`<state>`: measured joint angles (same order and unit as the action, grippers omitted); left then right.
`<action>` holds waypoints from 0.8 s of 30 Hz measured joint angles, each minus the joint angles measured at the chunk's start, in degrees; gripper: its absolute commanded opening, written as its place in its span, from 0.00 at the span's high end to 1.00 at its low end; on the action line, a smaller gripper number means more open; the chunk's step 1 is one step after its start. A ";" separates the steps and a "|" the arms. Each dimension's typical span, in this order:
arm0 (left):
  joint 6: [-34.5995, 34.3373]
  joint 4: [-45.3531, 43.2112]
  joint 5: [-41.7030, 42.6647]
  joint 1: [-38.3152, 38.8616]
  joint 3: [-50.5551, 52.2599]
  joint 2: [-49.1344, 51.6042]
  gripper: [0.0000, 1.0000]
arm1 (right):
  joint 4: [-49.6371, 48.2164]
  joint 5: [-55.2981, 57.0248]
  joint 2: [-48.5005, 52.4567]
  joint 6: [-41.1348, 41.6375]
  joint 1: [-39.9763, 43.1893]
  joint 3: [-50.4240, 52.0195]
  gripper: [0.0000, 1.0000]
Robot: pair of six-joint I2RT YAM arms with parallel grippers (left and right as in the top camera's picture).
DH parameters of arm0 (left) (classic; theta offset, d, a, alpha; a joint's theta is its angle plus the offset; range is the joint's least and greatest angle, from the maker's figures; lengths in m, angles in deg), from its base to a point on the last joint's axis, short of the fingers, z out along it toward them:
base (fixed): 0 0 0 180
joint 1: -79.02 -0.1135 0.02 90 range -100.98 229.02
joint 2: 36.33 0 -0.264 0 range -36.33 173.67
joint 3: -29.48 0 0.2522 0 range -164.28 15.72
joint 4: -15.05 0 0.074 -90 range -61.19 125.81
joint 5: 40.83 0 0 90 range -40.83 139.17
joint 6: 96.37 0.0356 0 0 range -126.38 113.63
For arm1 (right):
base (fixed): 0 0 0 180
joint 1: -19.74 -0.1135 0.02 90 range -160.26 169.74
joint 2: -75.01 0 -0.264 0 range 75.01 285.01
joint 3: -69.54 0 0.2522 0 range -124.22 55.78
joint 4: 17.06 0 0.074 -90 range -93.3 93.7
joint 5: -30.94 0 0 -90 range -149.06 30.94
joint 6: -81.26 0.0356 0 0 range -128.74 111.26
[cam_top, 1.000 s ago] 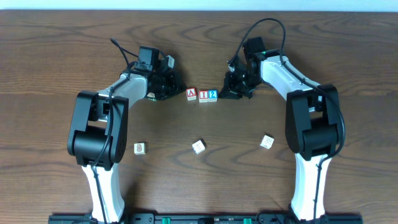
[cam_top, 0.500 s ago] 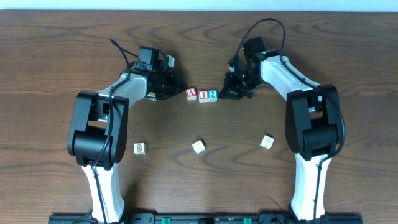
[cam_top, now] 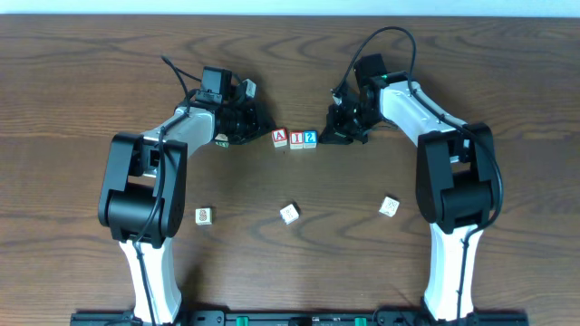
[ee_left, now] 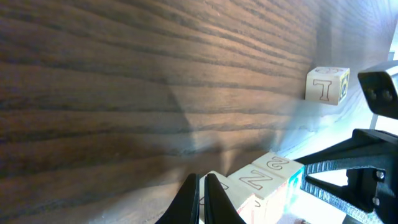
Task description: Spell out Ai2
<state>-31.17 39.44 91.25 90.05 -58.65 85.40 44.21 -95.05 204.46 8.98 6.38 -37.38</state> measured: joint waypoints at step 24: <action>2.58 6.25 -2.60 -0.72 0.00 0.00 0.94 | 1.03 0.00 0.00 -0.24 0.00 0.00 0.99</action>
<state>-28.59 45.69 88.65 89.33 -58.65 85.40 45.24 -95.05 204.46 8.74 6.38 -37.38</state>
